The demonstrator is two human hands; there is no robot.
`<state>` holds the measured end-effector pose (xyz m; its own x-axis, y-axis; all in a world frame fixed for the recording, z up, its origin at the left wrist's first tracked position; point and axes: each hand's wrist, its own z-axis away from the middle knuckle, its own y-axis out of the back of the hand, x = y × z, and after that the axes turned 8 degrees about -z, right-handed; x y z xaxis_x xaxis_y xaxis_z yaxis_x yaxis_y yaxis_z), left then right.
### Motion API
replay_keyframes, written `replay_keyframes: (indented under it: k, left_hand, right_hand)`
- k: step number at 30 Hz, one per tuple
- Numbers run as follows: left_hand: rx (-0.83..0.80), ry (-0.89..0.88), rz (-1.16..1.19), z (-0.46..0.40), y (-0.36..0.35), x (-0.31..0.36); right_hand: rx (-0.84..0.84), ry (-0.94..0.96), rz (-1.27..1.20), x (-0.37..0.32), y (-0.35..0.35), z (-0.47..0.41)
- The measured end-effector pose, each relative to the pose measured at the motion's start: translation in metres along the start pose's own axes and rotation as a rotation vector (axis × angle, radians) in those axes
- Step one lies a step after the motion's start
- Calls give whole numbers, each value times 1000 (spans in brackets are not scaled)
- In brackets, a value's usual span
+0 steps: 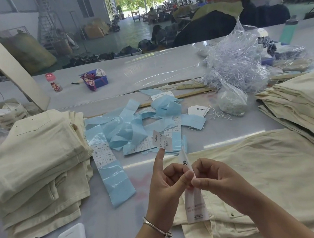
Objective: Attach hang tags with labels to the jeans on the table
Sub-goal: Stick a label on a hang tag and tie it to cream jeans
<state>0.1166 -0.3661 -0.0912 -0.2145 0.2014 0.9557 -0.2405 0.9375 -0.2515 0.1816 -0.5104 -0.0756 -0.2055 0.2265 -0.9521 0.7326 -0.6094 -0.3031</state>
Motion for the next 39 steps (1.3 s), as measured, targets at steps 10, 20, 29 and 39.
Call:
replay_keyframes:
  k: [10,20,29,39]
  left_hand:
    - [82,34,22,4,0,0]
    - [178,-39,-148,2,15,3]
    - [204,70,-366,-2,7,13]
    - [246,94,-433,-9,-6,11]
  right_hand:
    - [269,40,98,4,-1,1]
    - [452,10,87,16,5,-2]
    - [349,-38,35,12,2,-1]
    - [253,15,43,3,-4,3]
